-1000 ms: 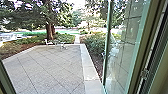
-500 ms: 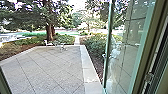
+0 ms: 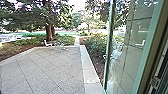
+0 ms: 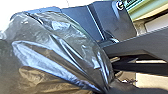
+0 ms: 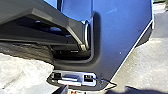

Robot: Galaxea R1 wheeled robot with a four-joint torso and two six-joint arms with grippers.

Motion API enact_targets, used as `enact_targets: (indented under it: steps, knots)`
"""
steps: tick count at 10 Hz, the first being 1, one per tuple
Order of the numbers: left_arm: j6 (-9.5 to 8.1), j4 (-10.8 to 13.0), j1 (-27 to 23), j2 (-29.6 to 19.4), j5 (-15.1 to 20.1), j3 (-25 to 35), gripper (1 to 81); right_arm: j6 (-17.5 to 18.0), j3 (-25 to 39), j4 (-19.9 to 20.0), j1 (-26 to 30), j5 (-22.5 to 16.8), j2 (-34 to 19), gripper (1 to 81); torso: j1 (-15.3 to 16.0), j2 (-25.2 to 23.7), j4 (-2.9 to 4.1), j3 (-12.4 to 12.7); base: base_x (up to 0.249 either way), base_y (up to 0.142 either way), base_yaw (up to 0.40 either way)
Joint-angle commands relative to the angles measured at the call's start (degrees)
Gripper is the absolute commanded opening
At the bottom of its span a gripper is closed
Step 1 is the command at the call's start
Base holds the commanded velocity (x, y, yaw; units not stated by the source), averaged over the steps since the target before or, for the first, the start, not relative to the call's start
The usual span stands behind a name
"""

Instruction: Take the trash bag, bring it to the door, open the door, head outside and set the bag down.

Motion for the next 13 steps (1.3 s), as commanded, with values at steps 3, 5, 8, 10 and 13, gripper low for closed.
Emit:
enact_targets:
  steps: [3, 5, 8, 10, 13]
  knots:
    - [0.28, 0.0, -2.9, 0.6, 2.9, 0.5, 1.0, 0.1, 0.3, 0.0, 2.7, -3.6, -0.2, 81.1, 0.0, 0.0, 0.0, 0.0, 0.092, 0.0, 0.0]
    - [0.28, 0.0, -2.9, 0.6, 2.9, 0.5, 1.0, 0.1, 0.3, 0.0, 2.8, -3.6, -0.2, 81.1, -0.1, 0.0, 0.0, 0.0, 0.092, 0.0, 0.0]
    - [0.28, 0.0, -2.9, 0.7, 2.9, 0.5, 1.0, 0.0, 0.3, -0.2, 2.8, -3.6, -0.1, 81.1, -0.2, -0.1, 2.86, 0.0, 0.092, 0.0, 0.0]
    - [0.28, 0.0, -2.8, 0.7, 2.9, 0.5, 1.0, 0.0, 0.3, -0.2, 2.8, -3.6, -0.2, 81.1, -0.1, 0.0, 5.82, 0.0, 0.092, 0.0, 0.0]
    - [0.28, 0.0, -2.9, 0.6, 2.9, 0.5, 1.0, 0.0, 0.3, -0.1, 2.8, -3.6, -0.2, 81.1, -0.1, 0.0, 4.94, 0.0, 0.092, 0.0, 0.0]
